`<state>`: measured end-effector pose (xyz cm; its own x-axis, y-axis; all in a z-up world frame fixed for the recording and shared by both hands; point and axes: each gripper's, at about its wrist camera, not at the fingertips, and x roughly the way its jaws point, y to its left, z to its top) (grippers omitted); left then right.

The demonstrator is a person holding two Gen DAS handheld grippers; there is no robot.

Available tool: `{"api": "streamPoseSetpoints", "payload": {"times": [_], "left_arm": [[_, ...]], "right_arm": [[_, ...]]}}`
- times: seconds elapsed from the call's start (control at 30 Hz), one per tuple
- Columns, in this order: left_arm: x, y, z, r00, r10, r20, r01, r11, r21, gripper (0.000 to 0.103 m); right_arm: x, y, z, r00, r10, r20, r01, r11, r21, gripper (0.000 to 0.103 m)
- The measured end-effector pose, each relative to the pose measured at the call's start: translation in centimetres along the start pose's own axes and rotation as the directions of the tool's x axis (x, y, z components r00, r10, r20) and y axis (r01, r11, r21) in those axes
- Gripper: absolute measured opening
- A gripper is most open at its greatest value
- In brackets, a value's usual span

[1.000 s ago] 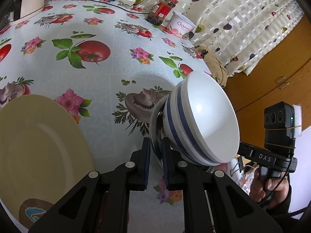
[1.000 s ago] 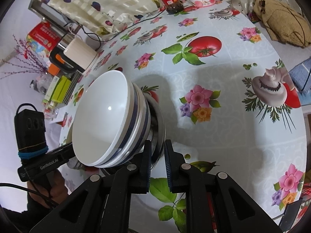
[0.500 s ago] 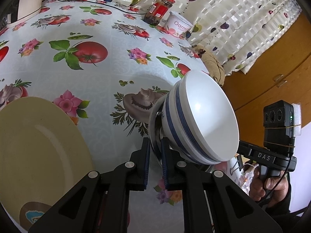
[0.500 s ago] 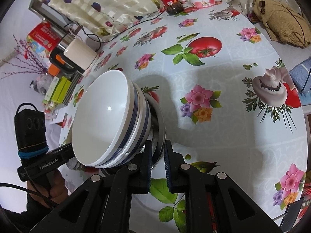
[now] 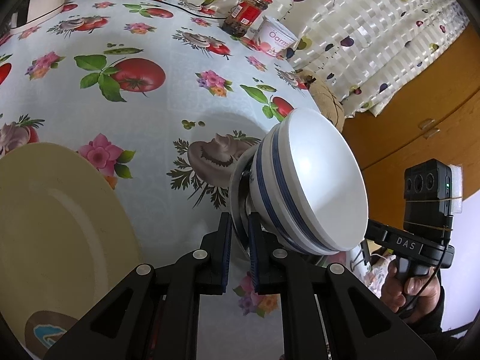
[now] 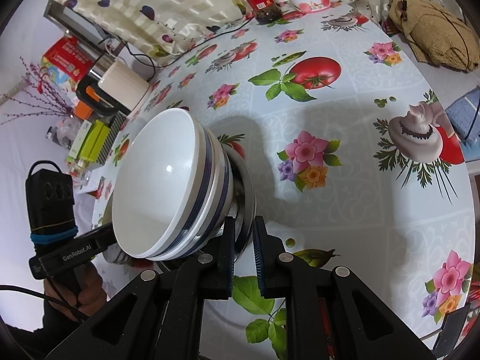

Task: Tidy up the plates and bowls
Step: 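Carry the bowl stack over the beige plate stack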

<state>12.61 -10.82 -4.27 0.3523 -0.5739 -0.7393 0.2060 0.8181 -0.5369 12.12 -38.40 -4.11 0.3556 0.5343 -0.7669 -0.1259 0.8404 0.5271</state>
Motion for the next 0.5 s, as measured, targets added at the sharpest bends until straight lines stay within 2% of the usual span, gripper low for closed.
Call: {"api": "streamPoseSetpoints", "payload": {"times": [0.5], "left_arm": [[-2.1,-0.6,0.6,0.999,0.001,0.044,-0.001,1.000,0.008,0.010]], "right_arm": [[-1.0,1.3,0.8,1.000,0.003,0.017,-0.003,1.000,-0.022,0.013]]}}
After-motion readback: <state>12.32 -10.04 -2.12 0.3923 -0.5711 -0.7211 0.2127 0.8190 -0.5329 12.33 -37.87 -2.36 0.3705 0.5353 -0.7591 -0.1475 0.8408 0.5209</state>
